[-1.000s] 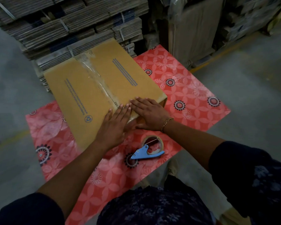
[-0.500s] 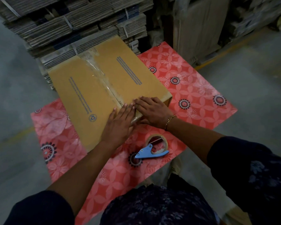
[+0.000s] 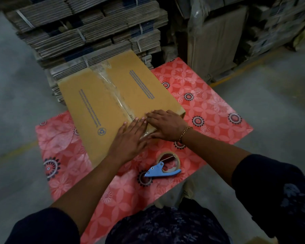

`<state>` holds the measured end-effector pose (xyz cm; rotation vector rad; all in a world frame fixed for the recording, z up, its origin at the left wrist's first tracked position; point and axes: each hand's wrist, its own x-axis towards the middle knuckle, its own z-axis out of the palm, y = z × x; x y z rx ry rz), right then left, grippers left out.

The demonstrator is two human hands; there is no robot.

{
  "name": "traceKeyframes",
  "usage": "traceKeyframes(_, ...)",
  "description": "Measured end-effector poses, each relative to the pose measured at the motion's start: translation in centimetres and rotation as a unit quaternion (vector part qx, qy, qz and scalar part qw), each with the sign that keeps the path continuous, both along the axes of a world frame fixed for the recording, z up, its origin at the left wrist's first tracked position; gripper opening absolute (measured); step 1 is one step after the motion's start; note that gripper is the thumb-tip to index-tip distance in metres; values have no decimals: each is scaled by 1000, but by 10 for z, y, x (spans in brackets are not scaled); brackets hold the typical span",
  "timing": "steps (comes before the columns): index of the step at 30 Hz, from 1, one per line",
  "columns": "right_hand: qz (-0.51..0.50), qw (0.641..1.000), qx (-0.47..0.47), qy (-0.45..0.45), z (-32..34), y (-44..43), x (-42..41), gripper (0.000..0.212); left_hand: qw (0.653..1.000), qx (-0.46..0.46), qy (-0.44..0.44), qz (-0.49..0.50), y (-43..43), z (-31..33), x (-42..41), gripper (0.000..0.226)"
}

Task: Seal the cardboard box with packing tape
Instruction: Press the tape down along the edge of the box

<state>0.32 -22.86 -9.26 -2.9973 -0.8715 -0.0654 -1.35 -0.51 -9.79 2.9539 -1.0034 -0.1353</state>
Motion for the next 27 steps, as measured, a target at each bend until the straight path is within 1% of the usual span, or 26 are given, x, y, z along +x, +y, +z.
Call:
traceKeyframes(2, 1, 1000, -1, -6, -1, 0, 0, 75, 1000, -8, -6, 0, -2, -1, -1, 70)
traceKeyframes(6, 9, 1000, 5, -20, -6, -1, 0, 76, 1000, 6, -2, -9, -2, -3, 1, 69)
traceKeyframes(9, 22, 1000, -6, -14, -6, -3, 1, 73, 1000, 7, 11, -10, -3, -4, 1, 69)
traceKeyframes(14, 18, 1000, -11, 9, 0, -3, -2, 66, 998, 18, 51, -15, -2, 0, 3, 74)
traceKeyframes(17, 9, 999, -16, 41, 4, -4, -5, 68, 996, 30, 80, -29, 1, 6, 5, 84)
traceKeyframes(19, -7, 999, -10, 42, 6, -2, -6, 73, 997, 24, 70, -25, 2, 4, 5, 91)
traceKeyframes(20, -14, 999, -9, 42, 5, 0, -7, 76, 998, 13, 52, -16, 2, 1, 3, 90)
traceKeyframes(23, -28, 999, 4, 30, -2, 4, -9, 74, 1000, -10, 4, 7, 0, -7, 0, 74)
traceKeyframes(27, -17, 1000, 4, 4, -6, 2, -10, 71, 1000, 6, -3, -3, -2, -9, 0, 67)
